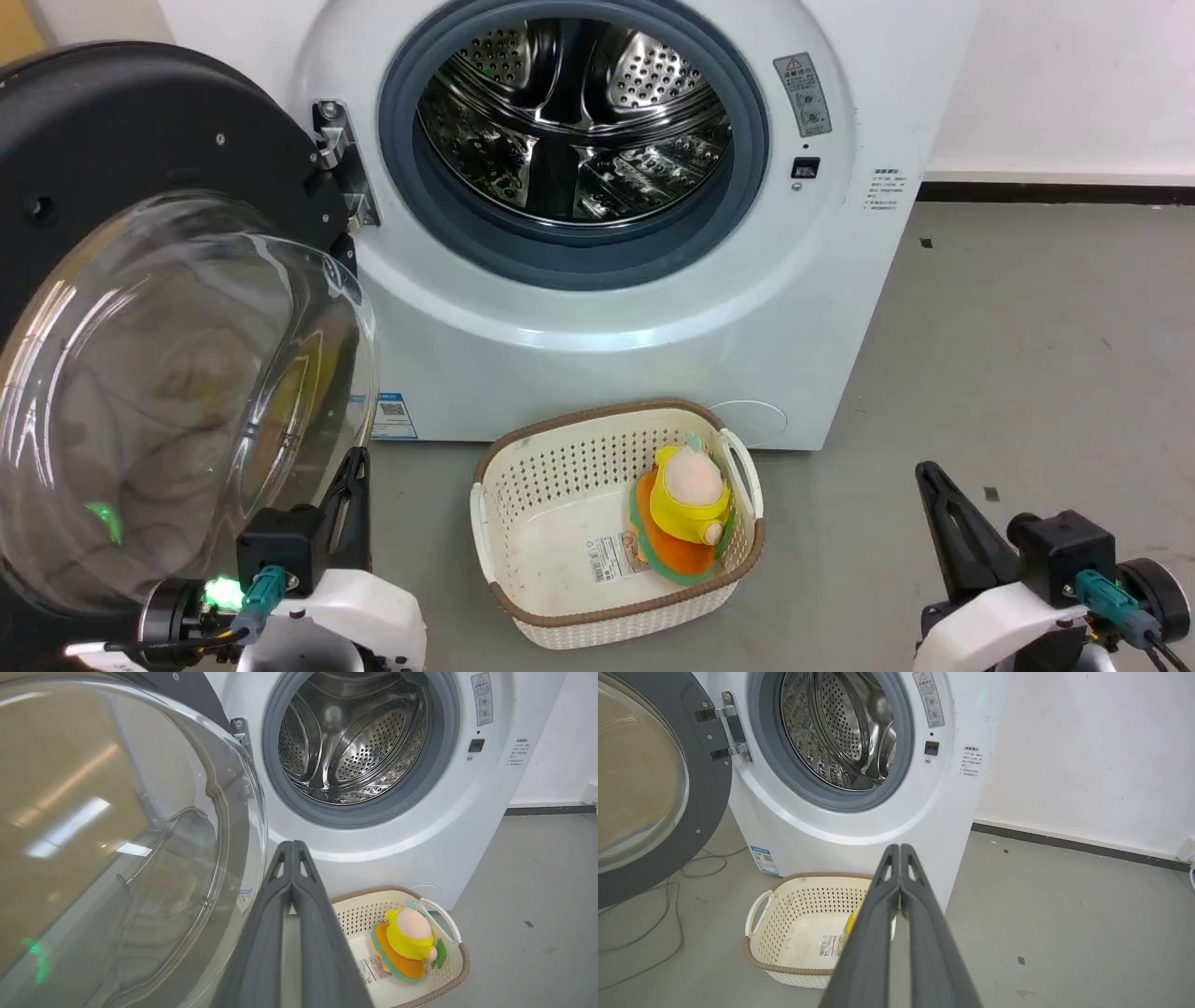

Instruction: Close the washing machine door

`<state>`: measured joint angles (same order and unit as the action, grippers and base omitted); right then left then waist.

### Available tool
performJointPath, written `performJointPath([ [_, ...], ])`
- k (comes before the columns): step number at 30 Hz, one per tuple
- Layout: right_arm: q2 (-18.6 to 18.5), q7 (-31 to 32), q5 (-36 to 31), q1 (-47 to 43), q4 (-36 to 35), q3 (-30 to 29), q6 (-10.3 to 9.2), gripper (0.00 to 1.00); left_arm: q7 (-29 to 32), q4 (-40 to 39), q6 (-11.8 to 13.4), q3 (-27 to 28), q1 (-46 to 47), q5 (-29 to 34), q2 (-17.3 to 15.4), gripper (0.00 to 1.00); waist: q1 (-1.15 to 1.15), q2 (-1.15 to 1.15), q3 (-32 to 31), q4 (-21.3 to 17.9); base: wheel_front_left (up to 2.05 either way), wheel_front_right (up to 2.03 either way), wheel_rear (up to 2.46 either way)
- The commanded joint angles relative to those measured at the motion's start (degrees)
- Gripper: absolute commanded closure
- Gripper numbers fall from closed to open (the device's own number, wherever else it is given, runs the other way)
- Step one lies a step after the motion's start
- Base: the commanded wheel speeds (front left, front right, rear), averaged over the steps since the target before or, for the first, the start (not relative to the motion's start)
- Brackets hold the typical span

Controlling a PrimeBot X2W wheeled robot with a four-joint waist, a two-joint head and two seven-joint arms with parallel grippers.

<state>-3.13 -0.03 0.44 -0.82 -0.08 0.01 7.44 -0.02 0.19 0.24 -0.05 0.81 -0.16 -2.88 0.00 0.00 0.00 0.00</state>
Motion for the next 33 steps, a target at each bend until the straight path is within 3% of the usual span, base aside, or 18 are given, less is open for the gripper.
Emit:
performJointPath([
  [1,0.2,0.0,-0.4,0.8,0.1,0.0,0.05,1.00,0.0,-0.2,-0.2,0.0,-0.8,0.2,0.0,1.00,0.00,0.00,0.0,0.0,0.00,0.00,0.00],
  [31,0.2,0.0,-0.4,0.8,0.1,0.0,0.05,1.00,0.0,-0.2,-0.2,0.0,-0.8,0.2,0.0,1.00,0.00,0.00,0.0,0.0,0.00,0.00,0.00],
  [32,0.0,0.0,0.0,0.0,0.0,0.0,0.00,0.00,0.0,0.0,0.0,0.0,0.0,0.0,0.0,0.00,0.00,0.00,0.0,0.0,0.00,0.00,0.00],
  [33,0.0,0.0,0.0,0.0,0.0,0.0,0.00,0.00,0.0,0.0,0.0,0.0,0.0,0.0,0.0,0.00,0.00,0.00,0.0,0.0,0.00,0.00,0.00],
])
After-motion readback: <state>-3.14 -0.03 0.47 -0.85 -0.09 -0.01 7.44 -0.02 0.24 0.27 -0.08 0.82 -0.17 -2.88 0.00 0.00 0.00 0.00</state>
